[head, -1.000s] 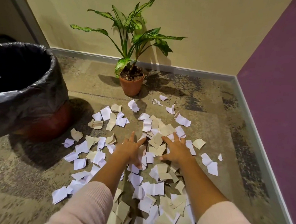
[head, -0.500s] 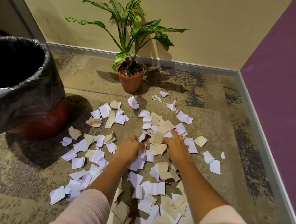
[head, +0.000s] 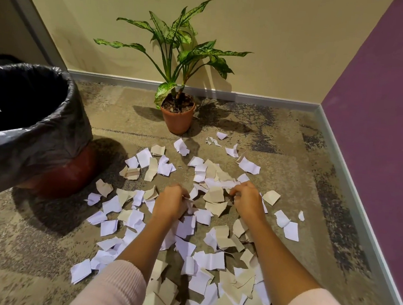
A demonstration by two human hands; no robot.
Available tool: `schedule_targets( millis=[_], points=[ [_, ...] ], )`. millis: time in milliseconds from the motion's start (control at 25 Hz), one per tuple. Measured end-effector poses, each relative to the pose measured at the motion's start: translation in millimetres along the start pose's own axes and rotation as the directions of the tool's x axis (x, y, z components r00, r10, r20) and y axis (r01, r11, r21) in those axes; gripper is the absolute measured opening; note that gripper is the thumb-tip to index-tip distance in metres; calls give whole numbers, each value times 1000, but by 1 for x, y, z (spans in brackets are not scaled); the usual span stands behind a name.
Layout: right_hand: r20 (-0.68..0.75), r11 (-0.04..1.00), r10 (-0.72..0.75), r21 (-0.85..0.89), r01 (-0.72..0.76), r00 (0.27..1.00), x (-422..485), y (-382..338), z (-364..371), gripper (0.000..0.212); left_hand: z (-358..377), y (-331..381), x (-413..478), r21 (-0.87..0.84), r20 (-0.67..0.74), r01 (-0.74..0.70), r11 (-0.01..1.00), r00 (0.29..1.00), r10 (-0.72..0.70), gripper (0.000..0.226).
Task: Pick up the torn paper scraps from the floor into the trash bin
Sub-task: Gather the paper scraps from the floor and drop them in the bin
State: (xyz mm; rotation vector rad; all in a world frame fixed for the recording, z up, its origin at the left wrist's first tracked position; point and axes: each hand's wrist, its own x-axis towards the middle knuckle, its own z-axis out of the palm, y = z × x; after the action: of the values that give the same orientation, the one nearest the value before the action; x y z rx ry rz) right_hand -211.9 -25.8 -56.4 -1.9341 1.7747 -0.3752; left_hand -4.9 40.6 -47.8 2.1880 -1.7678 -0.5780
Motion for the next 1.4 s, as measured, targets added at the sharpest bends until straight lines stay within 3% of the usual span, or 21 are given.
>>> schedule_targets(
  millis=[240,520,720,920,1160,1400],
  points=[
    [-134,964,53,265,-16,990,1,-40,-21,29,-48,-4,2,-342,-222,134,930,950,-219,24],
    [-190,855,-30,504,123,981,-3,-137,-41,21,-134,-2,-11,-569,-388,136,811,825,-410,25],
    [-224,735,-186,614,287,957,-9,-231,-47,19,-203,-17,-23,-650,-522,40,759,703,-484,20],
    [-300,596,-380,644,480,875,-11,-333,-42,22,-279,-33,-35,-676,-639,-143,723,602,-479,11],
    [-289,542,-461,657,524,839,-13,-425,-31,21,-344,-102,-40,-690,-665,-71,721,456,-592,13],
    [-194,584,-555,601,545,809,4,-473,1,25,-362,-161,-32,-713,-627,19,701,429,-650,12]
  ],
)
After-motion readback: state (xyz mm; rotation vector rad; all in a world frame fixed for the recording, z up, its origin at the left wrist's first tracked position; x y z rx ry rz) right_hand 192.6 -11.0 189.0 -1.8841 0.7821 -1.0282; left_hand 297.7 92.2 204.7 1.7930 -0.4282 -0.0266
